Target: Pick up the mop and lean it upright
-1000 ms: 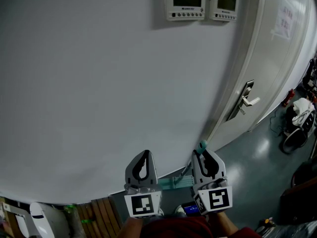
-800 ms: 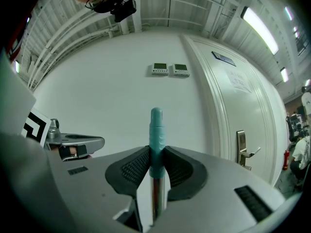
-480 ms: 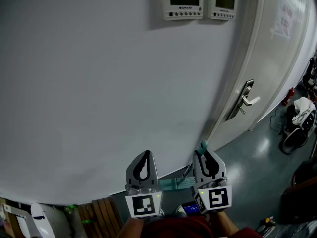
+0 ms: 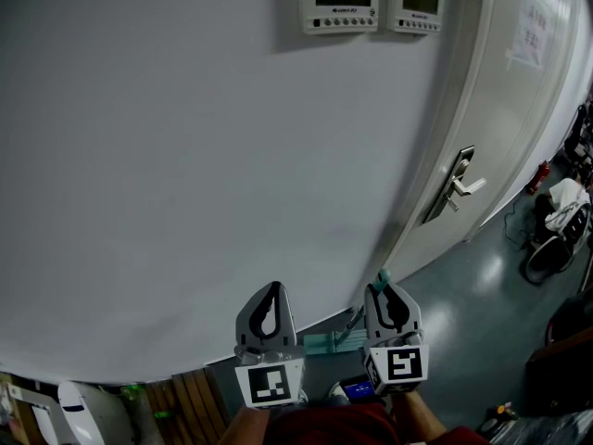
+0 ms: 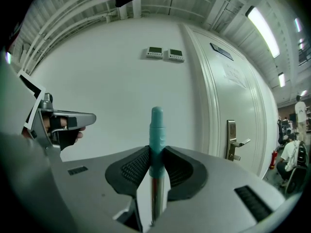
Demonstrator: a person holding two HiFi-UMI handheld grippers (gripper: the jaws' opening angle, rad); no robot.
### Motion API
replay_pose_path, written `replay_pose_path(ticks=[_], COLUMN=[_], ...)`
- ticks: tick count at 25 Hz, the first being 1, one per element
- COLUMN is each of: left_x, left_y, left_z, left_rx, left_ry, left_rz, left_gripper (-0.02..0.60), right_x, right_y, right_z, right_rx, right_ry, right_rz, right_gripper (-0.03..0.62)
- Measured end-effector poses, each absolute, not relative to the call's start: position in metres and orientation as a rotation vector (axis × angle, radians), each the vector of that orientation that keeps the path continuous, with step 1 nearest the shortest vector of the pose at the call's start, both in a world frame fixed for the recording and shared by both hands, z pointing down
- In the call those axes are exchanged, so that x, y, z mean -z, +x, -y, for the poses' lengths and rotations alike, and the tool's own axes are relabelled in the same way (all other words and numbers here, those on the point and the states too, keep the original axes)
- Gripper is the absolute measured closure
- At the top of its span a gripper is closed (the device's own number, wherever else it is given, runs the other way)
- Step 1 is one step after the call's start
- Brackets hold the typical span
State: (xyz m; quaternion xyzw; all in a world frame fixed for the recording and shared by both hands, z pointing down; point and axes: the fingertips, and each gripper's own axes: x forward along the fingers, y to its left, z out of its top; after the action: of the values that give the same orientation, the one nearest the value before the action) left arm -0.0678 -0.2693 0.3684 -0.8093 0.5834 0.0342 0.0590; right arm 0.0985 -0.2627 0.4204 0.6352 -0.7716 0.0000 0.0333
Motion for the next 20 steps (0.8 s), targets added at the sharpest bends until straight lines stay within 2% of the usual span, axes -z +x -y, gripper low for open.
replay_pose_path(ticks=[11, 20], left_x=[-0.369, -0.369], left_y=[-0.071, -0.071], left_z=[0.270, 0.267], left_rx=[-0.103, -0.101], left_ry=[-2.447, -2.450], left_rz=[-1.770, -1.770], left_gripper=[0.568, 0.568], right_x=[-0.469, -0.507], right_y=[0.110, 0.109], right_z=[0.274, 0.279], right_rx=[-0.013, -0.211], right_ry=[1.978, 1.956], right_rz=[2.288, 2.181], right_gripper=[0.491, 0.490])
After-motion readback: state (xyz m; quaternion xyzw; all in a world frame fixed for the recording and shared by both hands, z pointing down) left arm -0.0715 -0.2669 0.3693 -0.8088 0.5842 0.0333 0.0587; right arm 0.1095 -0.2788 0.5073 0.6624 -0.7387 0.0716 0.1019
